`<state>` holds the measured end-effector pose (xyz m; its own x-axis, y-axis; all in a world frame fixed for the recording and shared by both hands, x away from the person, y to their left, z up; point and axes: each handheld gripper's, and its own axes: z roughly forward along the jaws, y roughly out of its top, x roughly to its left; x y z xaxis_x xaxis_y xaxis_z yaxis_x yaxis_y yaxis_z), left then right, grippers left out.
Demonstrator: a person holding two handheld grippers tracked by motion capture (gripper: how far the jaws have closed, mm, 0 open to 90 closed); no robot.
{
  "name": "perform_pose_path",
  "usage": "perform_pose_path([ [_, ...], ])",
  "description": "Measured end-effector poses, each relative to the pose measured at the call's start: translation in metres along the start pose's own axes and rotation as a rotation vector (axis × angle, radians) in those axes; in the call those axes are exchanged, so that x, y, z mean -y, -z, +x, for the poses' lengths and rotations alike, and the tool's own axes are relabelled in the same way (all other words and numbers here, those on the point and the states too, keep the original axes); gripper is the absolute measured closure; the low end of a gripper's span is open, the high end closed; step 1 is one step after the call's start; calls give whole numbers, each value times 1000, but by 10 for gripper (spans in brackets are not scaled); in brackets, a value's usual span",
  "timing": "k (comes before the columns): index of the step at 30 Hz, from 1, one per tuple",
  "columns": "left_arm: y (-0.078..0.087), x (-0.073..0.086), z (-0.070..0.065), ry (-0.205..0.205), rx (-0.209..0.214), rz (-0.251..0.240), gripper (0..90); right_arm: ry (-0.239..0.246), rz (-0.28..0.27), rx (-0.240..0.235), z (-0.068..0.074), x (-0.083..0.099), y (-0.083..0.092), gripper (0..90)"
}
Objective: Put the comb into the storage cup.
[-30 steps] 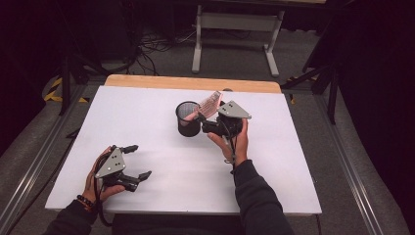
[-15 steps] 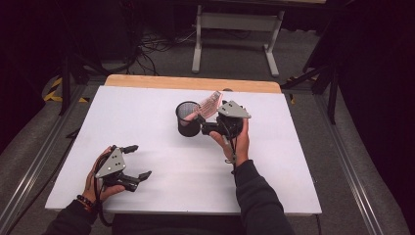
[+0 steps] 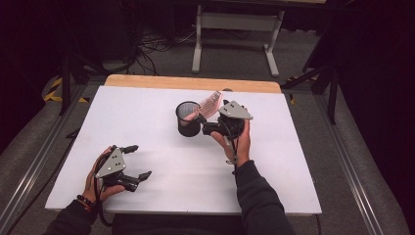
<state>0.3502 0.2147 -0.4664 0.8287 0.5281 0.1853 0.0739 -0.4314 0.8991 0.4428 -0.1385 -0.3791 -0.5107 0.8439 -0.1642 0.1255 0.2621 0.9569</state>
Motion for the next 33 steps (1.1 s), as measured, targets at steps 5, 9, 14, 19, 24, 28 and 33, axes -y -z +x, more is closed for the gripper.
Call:
perform_pose_path([
  [5,0,0,0,0,1,0,61,7,-5,-2,2,0,2,72],
  [9,-1,0,0,-3,2,4,61,10,-16,-4,3,0,5,75],
  [14,-1,0,1,-3,3,5,61,13,-22,-4,3,2,8,77],
  [19,-1,0,0,-4,4,6,61,24,-27,1,3,3,10,80],
  [24,-1,0,1,-1,3,4,61,21,-39,-7,3,4,14,83],
  [28,-1,0,1,1,5,3,61,24,-43,-14,3,6,18,85],
  [33,-1,0,1,3,2,3,61,44,-41,-11,4,8,21,84],
])
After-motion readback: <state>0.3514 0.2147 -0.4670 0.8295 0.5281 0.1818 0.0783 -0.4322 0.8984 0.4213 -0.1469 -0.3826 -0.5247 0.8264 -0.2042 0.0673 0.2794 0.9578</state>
